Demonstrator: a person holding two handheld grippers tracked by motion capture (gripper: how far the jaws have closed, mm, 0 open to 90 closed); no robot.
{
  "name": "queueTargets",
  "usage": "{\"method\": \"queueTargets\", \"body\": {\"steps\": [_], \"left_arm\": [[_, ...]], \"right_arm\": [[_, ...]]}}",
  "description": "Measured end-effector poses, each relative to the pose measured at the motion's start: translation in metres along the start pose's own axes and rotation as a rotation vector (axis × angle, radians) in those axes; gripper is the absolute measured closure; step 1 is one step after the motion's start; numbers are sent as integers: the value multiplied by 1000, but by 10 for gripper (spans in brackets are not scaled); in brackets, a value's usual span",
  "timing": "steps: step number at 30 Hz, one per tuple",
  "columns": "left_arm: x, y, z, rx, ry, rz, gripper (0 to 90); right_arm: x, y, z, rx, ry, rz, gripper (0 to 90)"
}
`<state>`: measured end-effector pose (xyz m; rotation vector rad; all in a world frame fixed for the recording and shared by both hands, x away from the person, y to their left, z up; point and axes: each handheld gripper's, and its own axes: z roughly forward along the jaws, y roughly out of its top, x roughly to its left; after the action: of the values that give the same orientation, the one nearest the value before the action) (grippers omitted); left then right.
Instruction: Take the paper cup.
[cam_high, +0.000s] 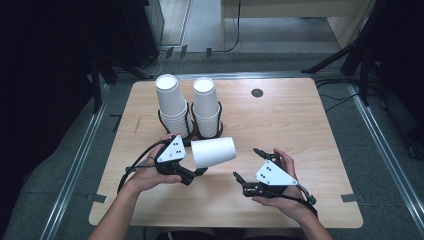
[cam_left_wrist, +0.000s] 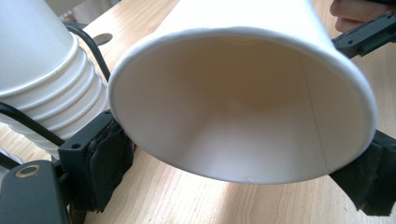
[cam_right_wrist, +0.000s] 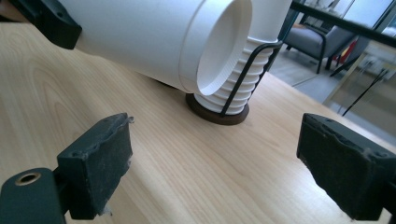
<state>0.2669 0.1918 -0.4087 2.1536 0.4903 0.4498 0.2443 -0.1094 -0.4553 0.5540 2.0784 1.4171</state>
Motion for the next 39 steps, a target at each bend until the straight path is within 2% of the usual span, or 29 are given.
{"method": "queueTargets", "body": {"steps": [4,6,15,28,33,39], "left_arm": [[0,2,1,12,-7,5,88],[0,3,2,20,-13,12,88],[-4,8,5,24,-34,20,88],[-7,12,11,62,-62,49,88],[-10,16,14,88,-73,83,88],[-12,18,15,101,-87,96,88]], "right_arm": [[4,0,3,4,-27,-67,121],[6,0,4,1,-33,-86,122],[8,4,8,-13,-29,-115,125],[10,6,11,-7,-33,-162,92],[13,6,12,-6,-40,-188,91],[14,5,12,-9,-32,-205,93]]}}
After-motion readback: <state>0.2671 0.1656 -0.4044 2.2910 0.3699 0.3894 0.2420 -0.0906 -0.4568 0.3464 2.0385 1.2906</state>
